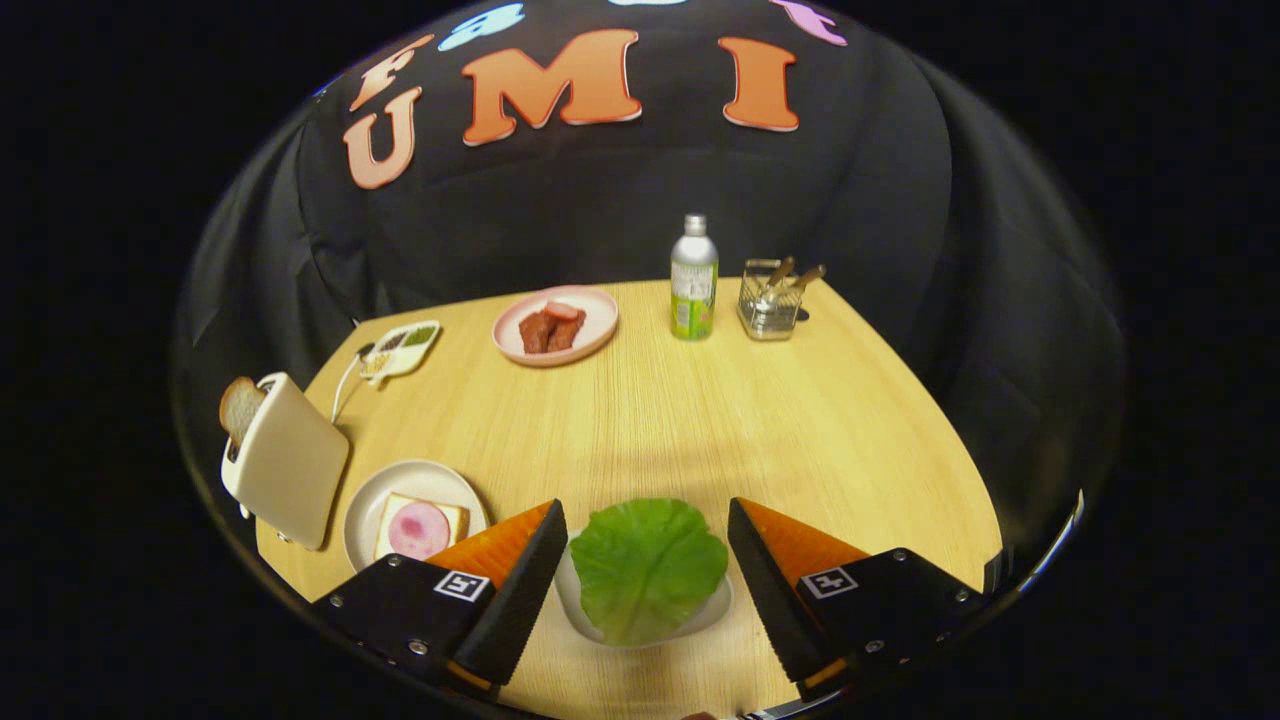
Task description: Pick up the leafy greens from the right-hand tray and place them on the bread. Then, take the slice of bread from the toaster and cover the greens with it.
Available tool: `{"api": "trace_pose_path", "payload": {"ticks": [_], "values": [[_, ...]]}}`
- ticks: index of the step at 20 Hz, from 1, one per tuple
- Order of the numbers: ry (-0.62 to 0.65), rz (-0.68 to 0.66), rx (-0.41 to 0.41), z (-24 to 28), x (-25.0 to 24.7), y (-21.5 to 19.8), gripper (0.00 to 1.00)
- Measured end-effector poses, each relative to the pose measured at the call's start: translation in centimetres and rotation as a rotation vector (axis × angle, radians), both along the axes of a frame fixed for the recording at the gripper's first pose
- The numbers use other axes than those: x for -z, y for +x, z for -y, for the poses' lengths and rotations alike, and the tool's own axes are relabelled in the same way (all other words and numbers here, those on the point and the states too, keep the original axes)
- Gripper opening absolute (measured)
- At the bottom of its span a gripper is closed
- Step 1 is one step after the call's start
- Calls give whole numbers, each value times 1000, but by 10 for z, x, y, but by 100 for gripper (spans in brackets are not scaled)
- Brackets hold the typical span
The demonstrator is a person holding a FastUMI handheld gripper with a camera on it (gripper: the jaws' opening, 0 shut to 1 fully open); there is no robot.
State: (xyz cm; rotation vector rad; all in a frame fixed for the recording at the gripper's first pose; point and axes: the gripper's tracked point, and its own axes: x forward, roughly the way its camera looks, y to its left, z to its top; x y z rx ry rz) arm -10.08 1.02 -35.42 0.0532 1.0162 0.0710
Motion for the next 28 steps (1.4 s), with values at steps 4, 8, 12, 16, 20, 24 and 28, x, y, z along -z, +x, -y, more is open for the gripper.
{"api": "trace_pose_path", "payload": {"ticks": [4, 8, 12, 16, 20, 24, 28], "values": [[11, -154, -9, -8, 36, -27, 96], [14, -270, 13, -11, 65, -40, 93], [-4, -346, 43, -9, 87, -48, 89], [-37, -352, 66, -4, 97, -43, 80], [-80, -321, 46, -6, 98, -41, 54], [-101, -283, 18, -18, 97, -36, 19], [-76, -302, 60, -16, 97, -35, 3]]}}
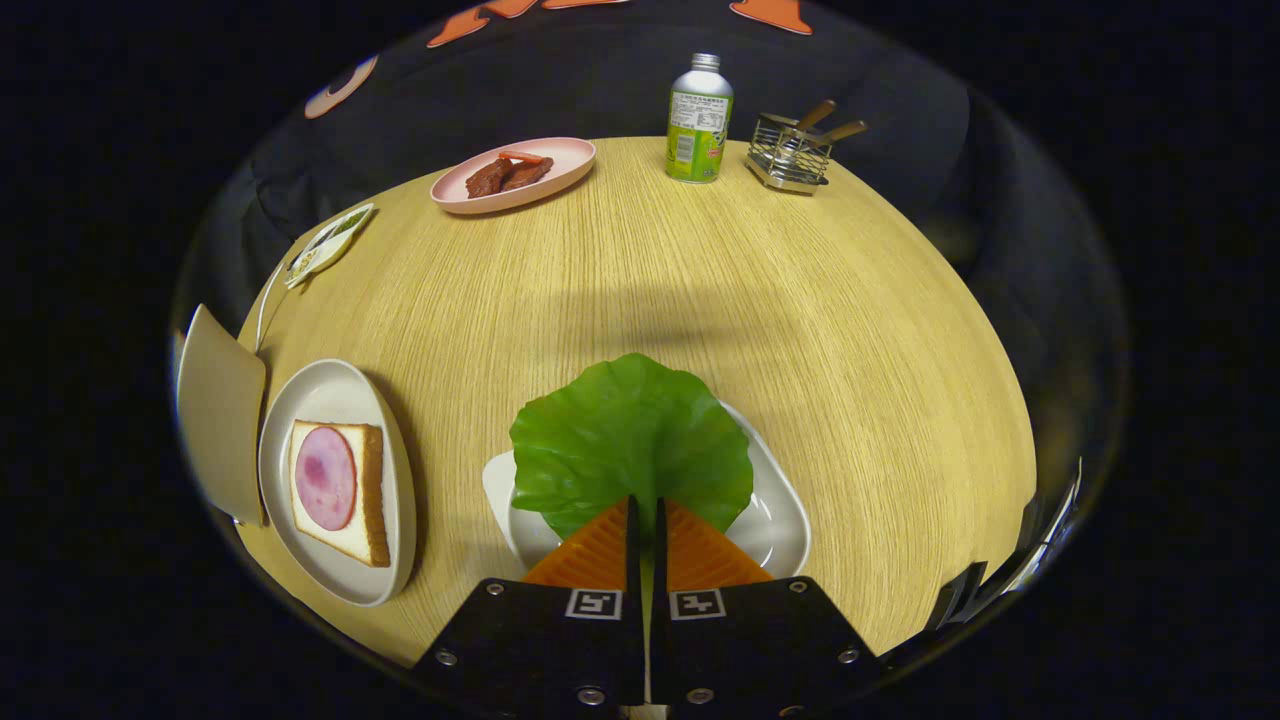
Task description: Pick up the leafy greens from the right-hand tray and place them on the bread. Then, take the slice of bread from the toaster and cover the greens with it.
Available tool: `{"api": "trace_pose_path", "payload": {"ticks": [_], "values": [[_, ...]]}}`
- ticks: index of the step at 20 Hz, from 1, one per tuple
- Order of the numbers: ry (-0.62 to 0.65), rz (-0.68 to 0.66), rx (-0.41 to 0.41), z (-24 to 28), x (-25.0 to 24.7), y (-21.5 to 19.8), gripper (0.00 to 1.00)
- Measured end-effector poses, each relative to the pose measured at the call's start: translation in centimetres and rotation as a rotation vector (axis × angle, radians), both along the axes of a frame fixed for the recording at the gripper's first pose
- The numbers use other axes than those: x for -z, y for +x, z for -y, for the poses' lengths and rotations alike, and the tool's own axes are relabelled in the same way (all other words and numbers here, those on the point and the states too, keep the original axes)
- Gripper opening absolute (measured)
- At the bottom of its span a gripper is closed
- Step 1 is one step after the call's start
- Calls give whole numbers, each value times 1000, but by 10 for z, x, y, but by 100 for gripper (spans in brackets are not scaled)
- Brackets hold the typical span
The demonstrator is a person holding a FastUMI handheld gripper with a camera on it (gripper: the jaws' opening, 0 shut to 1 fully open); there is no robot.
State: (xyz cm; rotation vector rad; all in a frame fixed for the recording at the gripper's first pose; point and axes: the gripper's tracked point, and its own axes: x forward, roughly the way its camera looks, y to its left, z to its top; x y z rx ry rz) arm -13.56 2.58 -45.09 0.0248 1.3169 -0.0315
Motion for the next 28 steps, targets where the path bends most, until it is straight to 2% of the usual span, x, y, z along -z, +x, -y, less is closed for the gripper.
{"api": "trace_pose_path", "payload": {"ticks": [3, 6, 11, 19, 28], "values": [[56, -6, 49, -3, -5, 0, 1], [83, 46, 87, -4, -26, 8, 1], [164, 85, 57, -33, -65, 12, 1], [272, 121, -100, -109, -104, 21, 1], [368, 46, -291, -193, -96, -3, 1]]}}
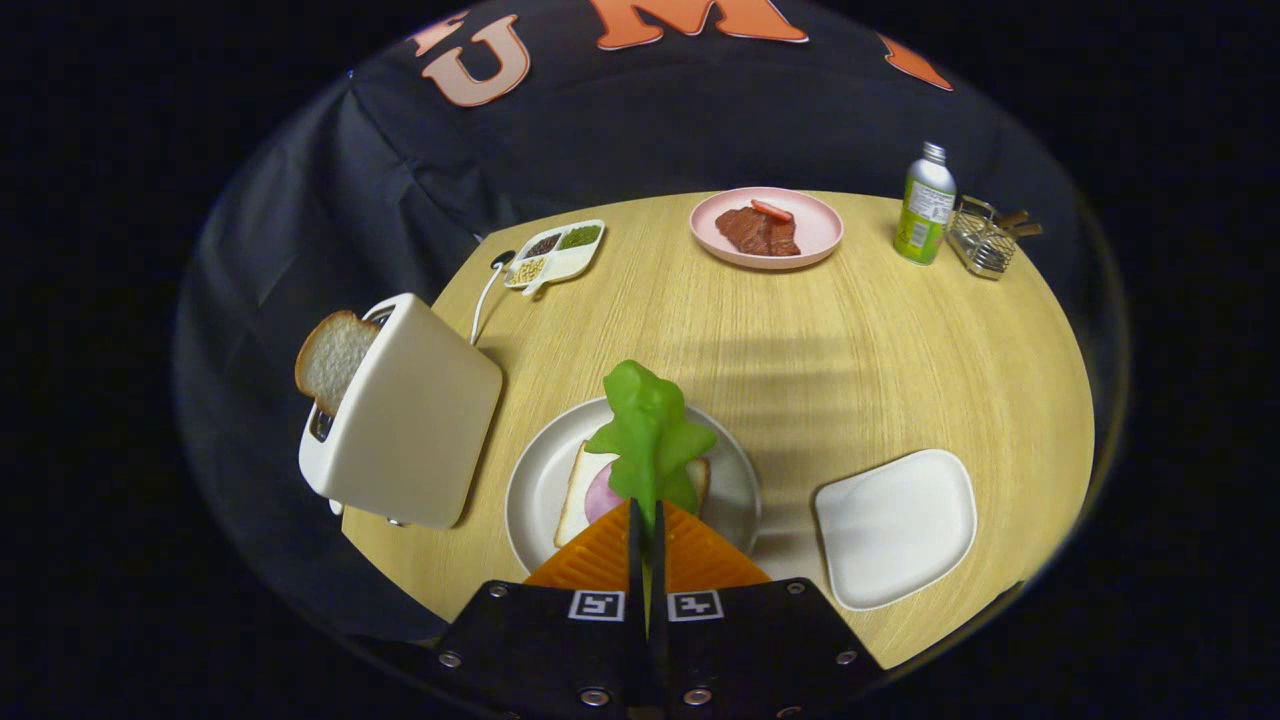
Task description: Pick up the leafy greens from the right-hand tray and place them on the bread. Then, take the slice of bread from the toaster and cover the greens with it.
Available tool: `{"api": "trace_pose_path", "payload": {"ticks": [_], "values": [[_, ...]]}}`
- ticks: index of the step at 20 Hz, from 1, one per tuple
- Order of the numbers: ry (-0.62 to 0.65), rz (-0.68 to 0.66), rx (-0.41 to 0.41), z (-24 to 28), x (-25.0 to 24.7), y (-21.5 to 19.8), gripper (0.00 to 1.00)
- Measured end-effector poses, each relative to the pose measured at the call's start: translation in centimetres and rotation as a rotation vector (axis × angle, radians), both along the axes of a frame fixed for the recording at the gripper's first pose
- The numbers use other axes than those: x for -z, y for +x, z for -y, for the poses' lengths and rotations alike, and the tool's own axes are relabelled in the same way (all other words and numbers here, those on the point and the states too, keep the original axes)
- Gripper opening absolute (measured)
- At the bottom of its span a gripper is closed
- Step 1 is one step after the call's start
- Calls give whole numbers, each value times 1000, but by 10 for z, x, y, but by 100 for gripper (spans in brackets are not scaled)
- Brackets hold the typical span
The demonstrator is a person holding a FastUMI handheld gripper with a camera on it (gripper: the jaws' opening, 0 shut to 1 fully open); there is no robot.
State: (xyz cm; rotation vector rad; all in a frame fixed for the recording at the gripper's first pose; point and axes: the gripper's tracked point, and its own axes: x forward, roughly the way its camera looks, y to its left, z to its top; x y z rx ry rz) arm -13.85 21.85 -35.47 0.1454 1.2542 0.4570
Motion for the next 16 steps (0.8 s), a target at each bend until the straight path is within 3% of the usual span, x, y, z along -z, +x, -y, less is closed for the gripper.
{"api": "trace_pose_path", "payload": {"ticks": [7, 13, 15, 16], "values": [[-72, -7, -63, -10, 26, -5, 6], [-107, -39, -72, -7, 39, -11, 24], [-117, -16, -66, -4, 38, -7, 33], [-116, -11, -64, -4, 37, -7, 43]]}}
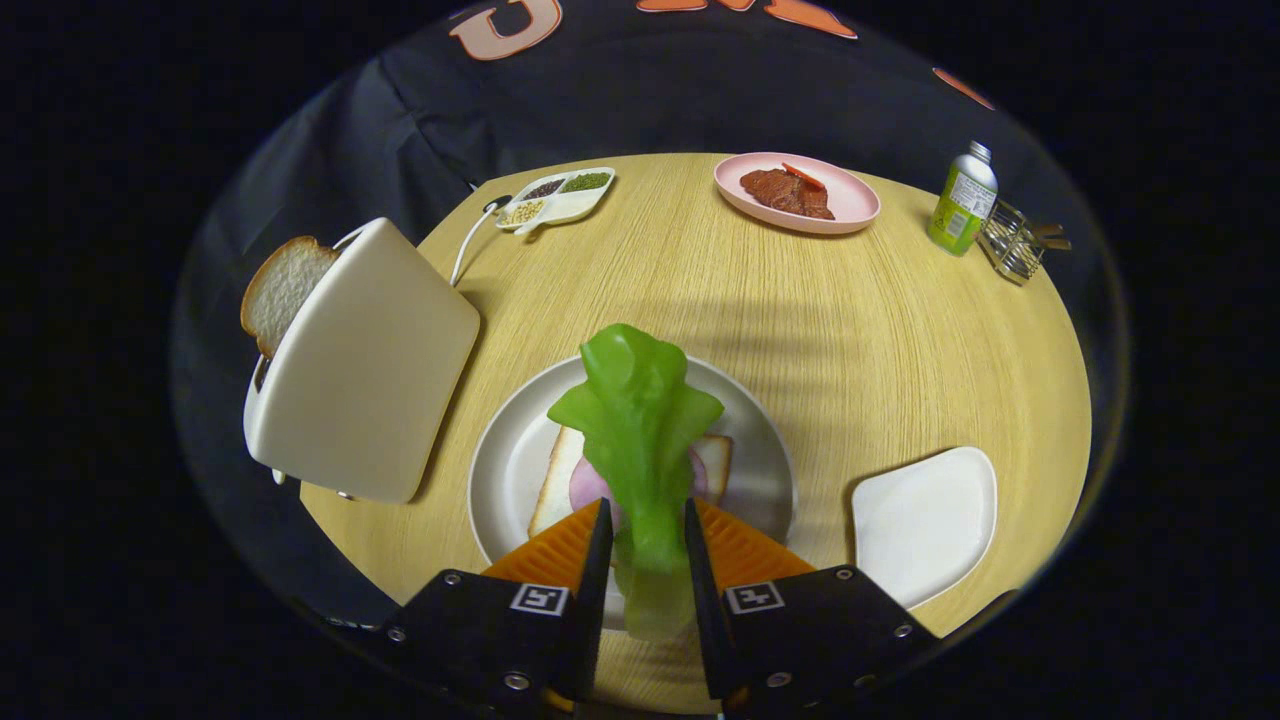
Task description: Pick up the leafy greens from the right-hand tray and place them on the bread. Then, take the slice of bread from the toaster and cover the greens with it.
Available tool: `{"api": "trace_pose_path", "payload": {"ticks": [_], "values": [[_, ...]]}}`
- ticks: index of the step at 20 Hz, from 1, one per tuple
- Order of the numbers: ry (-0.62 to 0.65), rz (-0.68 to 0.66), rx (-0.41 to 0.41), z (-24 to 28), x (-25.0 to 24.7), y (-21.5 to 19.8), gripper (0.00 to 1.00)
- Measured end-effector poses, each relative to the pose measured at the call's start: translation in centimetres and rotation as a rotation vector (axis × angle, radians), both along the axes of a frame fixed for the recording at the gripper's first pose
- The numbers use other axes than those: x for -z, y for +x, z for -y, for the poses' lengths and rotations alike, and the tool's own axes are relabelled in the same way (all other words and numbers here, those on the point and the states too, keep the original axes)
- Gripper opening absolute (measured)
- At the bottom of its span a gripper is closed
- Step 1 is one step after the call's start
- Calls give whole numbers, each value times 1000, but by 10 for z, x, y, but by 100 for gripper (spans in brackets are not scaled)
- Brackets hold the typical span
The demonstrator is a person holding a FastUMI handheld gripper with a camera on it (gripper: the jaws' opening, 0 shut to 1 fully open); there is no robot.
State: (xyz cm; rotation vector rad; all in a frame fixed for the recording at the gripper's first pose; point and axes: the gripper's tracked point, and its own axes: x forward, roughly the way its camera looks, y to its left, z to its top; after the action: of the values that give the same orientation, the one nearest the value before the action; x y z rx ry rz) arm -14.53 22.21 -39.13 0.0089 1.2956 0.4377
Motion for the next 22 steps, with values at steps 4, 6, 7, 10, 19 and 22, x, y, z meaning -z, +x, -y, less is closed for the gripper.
{"api": "trace_pose_path", "payload": {"ticks": [4, 6, 7, 10, 19, 22], "values": [[19, 29, 0, -1, -7, 5, 67], [19, 38, 2, 1, -8, 9, 75], [19, 49, 2, 3, -9, 13, 78], [10, 63, 0, 5, -16, 16, 82], [74, 216, -83, -47, -88, 40, 93], [102, 248, -100, -75, -125, 50, 94]]}}
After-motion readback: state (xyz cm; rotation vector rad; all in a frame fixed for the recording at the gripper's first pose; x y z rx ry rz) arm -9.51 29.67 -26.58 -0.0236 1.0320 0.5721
